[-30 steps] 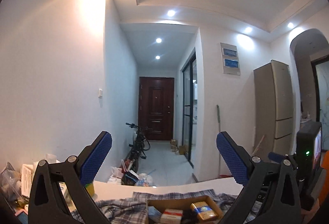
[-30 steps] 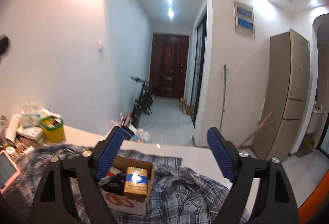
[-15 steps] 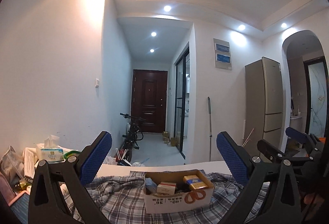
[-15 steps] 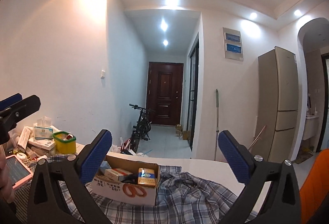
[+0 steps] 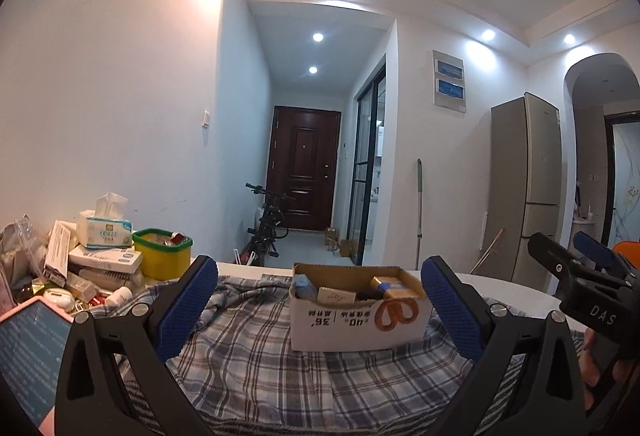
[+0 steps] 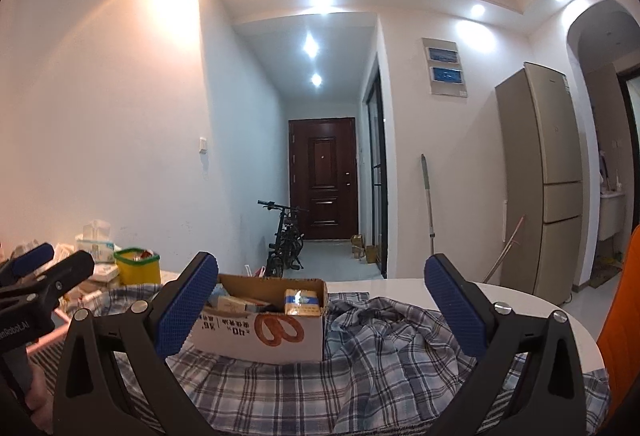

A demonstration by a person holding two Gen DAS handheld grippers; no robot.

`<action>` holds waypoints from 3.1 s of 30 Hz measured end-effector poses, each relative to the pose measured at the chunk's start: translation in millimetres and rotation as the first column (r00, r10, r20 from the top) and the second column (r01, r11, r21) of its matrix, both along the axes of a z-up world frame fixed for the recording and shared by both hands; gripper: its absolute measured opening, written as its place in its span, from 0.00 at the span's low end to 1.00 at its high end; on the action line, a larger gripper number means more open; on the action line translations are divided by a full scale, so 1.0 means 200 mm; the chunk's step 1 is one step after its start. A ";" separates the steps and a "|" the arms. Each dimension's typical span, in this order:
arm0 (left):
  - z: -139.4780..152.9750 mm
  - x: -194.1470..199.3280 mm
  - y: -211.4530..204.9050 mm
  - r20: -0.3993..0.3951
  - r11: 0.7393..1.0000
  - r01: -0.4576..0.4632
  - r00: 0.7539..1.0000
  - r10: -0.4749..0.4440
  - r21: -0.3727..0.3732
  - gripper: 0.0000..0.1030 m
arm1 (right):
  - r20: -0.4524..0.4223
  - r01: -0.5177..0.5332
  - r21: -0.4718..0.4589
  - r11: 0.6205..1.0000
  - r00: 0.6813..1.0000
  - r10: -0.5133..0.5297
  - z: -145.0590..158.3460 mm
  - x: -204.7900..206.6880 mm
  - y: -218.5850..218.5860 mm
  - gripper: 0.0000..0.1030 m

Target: Organize objects

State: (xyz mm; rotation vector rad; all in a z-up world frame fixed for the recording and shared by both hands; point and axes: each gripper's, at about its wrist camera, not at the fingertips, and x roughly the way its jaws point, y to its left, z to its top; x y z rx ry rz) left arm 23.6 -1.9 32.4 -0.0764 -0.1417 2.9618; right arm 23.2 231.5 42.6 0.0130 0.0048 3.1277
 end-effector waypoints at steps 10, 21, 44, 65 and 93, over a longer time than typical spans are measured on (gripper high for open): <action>-0.10 -0.07 0.12 0.039 0.993 0.023 0.999 -0.019 -0.116 1.00 | 0.000 -0.015 0.006 1.000 1.000 0.015 -0.18 -0.03 0.00 1.00; -0.09 -0.01 0.08 -0.019 0.996 -0.007 1.000 0.006 -0.084 1.00 | 0.013 -0.014 0.028 1.000 1.000 0.014 -0.19 -0.03 -0.02 1.00; -0.08 0.00 0.14 -0.019 0.989 -0.022 1.000 0.019 -0.146 1.00 | 0.098 -0.003 -0.014 1.000 0.995 0.005 -0.20 -0.10 0.02 1.00; -0.08 0.01 0.13 -0.027 0.990 -0.031 0.999 0.028 -0.136 1.00 | 0.089 -0.004 -0.033 0.999 0.996 0.007 -0.20 -0.09 0.04 1.00; -0.07 0.09 0.13 -0.099 0.991 -0.040 0.995 0.027 -0.130 1.00 | 0.106 0.000 -0.020 1.000 0.994 0.002 -0.21 -0.11 0.02 1.00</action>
